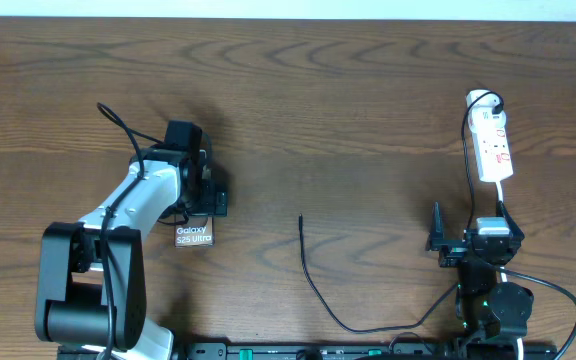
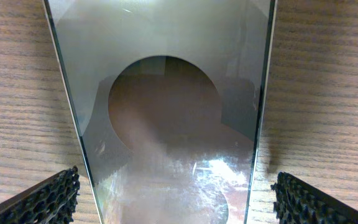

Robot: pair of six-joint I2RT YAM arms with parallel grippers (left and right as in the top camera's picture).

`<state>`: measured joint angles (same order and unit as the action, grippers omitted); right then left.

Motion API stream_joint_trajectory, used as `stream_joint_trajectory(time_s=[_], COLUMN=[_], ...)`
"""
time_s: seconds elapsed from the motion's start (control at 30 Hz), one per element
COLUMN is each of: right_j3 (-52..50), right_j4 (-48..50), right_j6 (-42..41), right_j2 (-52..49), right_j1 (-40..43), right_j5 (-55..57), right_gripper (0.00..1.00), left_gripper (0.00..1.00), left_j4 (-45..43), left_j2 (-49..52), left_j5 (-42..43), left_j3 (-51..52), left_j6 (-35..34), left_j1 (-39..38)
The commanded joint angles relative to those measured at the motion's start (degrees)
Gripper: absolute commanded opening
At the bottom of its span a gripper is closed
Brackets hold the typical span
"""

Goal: Plug charger to phone and switch on socket

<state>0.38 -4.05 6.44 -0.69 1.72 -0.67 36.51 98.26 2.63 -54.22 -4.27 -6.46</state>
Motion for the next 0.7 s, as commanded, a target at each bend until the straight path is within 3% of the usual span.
stream_joint_trajectory(time_s=[0.0,0.67], right_j3=[-0.09,-0.09], right_j4=[-0.22,-0.22], right_j6=[-0.39,-0.39], right_j2=[0.31,0.31], right_j1=[-0.26,-0.26], right_j5=[-0.33,-0.33], right_gripper=[0.99,0.99], left_gripper=[0.98,0.98], left_j4=[-0.74,-1.27], left_j2=[0.66,0.68], left_j5=[-0.79,-0.79], left_j3=[1.53,2.43], left_j6=[-0.15,-0.15], left_j1=[0.0,0.0])
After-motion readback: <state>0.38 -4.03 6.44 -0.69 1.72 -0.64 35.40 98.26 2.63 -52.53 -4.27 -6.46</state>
